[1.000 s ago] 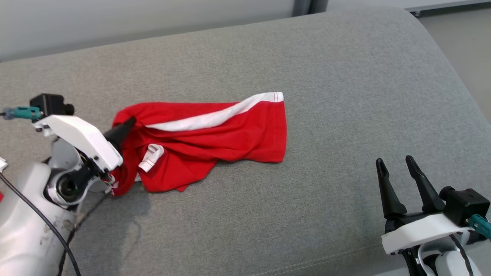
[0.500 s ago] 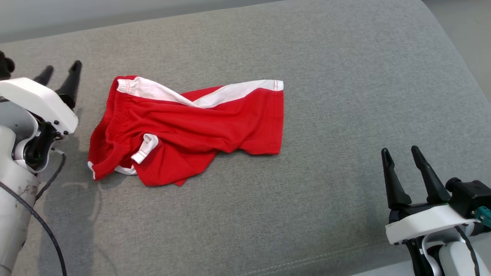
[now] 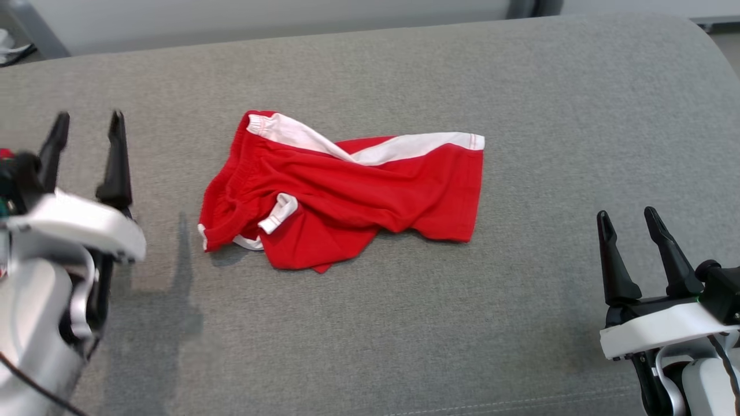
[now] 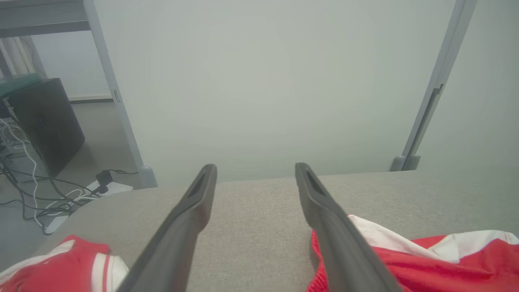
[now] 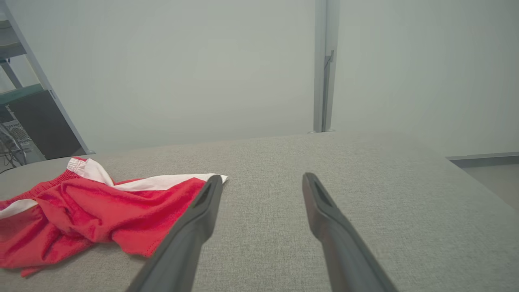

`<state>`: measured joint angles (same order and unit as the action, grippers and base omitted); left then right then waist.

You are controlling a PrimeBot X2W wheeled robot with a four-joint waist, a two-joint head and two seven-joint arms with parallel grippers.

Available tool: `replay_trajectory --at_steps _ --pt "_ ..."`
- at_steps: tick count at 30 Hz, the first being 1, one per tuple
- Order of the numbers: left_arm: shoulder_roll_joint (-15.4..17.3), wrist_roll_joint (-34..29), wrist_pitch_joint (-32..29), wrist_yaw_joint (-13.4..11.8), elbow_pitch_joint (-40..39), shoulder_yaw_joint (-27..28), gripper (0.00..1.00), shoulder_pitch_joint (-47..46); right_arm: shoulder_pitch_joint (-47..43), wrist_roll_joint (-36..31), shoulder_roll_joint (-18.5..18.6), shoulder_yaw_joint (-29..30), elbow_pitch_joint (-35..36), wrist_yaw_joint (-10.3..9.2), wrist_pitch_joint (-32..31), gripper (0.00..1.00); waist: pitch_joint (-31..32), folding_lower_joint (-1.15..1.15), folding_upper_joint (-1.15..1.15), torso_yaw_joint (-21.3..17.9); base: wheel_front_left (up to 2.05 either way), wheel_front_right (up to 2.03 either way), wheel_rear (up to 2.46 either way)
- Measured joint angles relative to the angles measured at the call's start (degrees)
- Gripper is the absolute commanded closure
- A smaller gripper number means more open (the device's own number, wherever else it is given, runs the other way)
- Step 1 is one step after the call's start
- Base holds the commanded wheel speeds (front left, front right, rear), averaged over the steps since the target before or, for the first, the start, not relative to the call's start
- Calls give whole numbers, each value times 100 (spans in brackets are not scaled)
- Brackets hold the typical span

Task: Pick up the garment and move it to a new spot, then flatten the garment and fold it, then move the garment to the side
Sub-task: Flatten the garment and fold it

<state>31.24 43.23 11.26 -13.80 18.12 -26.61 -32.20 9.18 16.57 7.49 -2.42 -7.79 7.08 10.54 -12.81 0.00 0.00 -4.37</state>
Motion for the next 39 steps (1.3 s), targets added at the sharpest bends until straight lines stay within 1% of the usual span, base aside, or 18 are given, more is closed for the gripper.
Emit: replay_trajectory --at_steps 3,5,8,11,14,20,25,30,33,39 --pt "68 -31 91 -466 -812 119 0 770 4 -8 5 -8 33 0 -13 0 95 0 0 123 0 0 0" --pt "82 -35 146 -690 -1266 190 0 1203 2 -59 41 -7 68 0 -63 0 150 0 0 208 0 0 0" --pt "80 -43 203 -971 -1725 253 0 1768 -13 -59 90 -11 91 0 -121 0 254 0 0 330 0 0 0" --pt "67 -46 249 -1154 -2020 339 0 2275 -59 -60 97 4 98 0 -155 0 378 0 0 427 0 0 0" --pt "40 -100 292 -1200 -2192 372 0 2662 -202 -60 89 29 87 0 -178 0 517 0 0 518 0 0 0" --pt "-3 -199 297 -1181 -2305 366 0 3149 -544 -60 33 54 23 0 -235 0 791 0 0 661 0 0 0" --pt "-163 -246 298 -817 -2253 357 0 3239 -807 -70 -38 192 26 0 -248 0 1005 0 0 712 0 0 0" --pt "-392 -346 299 -479 -2002 527 0 3307 -1035 -103 -141 264 33 0 -299 0 1211 0 0 708 0 0 0" --pt "-492 -498 301 -346 -1882 620 0 3323 -1132 -105 -175 335 63 0 -307 0 1303 0 0 682 0 0 0" --pt "-546 -784 314 -67 -1615 690 0 3289 -1217 -132 -248 375 145 0 -352 0 1356 0 0 653 0 0 0"
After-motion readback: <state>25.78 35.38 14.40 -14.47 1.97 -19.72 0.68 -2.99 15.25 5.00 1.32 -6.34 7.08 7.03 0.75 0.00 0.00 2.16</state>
